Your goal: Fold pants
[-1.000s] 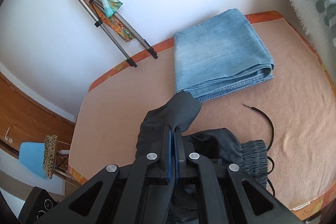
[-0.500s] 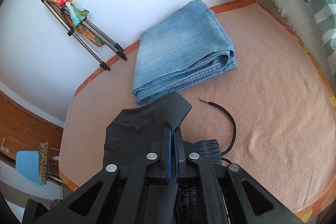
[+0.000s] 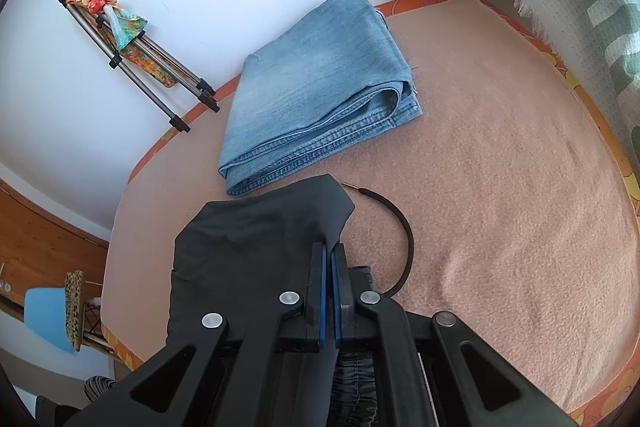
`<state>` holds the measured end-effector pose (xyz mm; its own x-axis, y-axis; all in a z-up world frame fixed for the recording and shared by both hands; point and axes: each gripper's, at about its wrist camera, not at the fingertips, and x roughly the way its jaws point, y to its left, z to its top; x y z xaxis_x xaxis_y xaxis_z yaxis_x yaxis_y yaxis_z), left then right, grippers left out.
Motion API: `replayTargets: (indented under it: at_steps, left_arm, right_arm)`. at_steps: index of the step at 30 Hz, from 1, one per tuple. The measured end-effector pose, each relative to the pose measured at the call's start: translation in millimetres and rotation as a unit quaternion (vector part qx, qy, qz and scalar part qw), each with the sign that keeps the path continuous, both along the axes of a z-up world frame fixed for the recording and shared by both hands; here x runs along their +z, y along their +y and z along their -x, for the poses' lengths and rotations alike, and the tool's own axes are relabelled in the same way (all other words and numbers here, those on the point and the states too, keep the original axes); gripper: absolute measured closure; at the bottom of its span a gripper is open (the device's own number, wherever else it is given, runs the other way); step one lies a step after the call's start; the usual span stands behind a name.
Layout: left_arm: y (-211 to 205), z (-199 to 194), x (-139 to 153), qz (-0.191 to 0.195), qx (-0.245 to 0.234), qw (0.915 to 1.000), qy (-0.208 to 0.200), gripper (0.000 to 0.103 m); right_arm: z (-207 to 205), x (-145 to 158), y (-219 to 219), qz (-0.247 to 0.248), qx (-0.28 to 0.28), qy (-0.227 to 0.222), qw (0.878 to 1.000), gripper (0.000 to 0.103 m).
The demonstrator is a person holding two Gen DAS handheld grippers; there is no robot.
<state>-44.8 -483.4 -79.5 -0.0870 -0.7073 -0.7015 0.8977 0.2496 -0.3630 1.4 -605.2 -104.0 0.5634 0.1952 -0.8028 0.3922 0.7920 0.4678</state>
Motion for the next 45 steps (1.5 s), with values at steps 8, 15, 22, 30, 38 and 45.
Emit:
replayTargets:
  at_steps: [8,15,22,30,38,45]
  left_arm:
    - [-8,-5,13,-0.005,-0.002,1.0,0.005,0.099]
    - [-10,-9,13,-0.007,-0.002,0.9998,0.016,0.099]
    - [-13,-12,11,-0.007,-0.006,0.9994,0.033,0.096]
    - [-10,-2,15,-0.021,-0.023,0.9987,0.041,0.081]
    - [33,-20,44,0.002,0.006,0.9995,0.031,0.065]
    - [100,-62,57,0.003,0.086,0.9963,0.008,0.054]
  right_arm:
    - [0,-7,-1,0.015,0.002,0.011,1.0,0.103]
    - [-1,-13,-1,0.023,0.001,0.02,1.0,0.103]
    - [-5,-12,1,0.036,0.007,0.022,0.999,0.103]
    - [-2,-4,2,0.077,0.01,0.028,0.997,0.075]
    - [24,31,17,0.133,0.03,-0.01,0.991,0.043]
    - [52,50,40,0.167,0.036,-0.053,0.984,0.02]
